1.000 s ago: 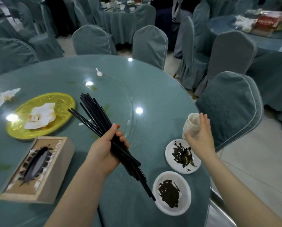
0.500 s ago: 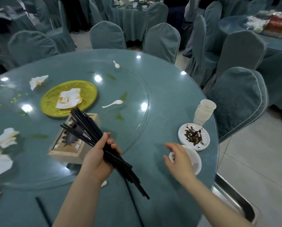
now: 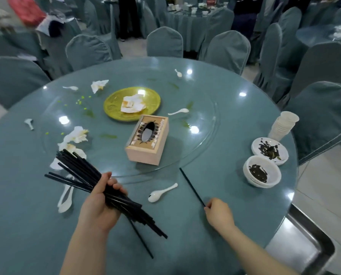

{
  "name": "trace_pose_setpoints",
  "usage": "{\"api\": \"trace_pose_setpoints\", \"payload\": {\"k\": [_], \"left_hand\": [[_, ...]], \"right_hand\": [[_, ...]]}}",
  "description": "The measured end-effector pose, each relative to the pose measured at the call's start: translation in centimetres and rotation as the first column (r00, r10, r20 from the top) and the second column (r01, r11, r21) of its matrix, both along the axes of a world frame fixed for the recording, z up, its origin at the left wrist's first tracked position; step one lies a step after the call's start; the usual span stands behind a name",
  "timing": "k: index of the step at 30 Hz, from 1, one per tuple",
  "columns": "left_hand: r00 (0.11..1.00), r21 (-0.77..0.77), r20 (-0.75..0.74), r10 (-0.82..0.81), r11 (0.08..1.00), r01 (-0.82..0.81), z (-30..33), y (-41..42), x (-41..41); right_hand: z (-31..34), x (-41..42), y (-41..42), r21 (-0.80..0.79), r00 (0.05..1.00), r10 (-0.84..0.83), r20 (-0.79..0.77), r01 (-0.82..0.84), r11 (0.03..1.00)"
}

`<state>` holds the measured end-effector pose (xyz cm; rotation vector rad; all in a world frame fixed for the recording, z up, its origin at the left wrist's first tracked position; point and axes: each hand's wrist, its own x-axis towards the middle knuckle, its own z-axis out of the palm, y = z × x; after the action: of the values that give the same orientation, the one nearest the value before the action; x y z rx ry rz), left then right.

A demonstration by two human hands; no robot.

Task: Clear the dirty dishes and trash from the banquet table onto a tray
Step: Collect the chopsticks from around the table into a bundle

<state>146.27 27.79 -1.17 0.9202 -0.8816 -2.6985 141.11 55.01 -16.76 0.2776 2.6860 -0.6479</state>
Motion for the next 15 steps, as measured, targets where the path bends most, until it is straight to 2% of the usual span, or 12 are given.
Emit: {"api": "trace_pose_setpoints", "payload": {"k": [4,9,12,15], "left_hand": [[0.998,0.040,0.006,0.068,0.997,-0.068,-0.5,-3.3,3.6],[0.992,0.060,0.036,0.121,0.991,-0.123,-1.4,-7.0,7.5],[0.986,0.059,0.039,0.161,0.985,-0.163,-1.7,-9.4,9.8],[0.979,0.045,0.041,0.200,0.978,-0.202,-2.0,-11.5,11.8]], "right_hand": [[0.9,1.9,-3.4,-0.122,0.995,-0.018,-0.094,0.006,0.993],[1.8,4.4,-10.3,-0.287,0.976,0.040,-0.213,-0.102,0.952],[1.3,6.0,-14.3,-0.308,0.983,0.078,-0.168,-0.128,0.943],[0.5,7.2,-17.6,-0.245,0.976,0.202,-0.076,-0.215,0.945]]}}
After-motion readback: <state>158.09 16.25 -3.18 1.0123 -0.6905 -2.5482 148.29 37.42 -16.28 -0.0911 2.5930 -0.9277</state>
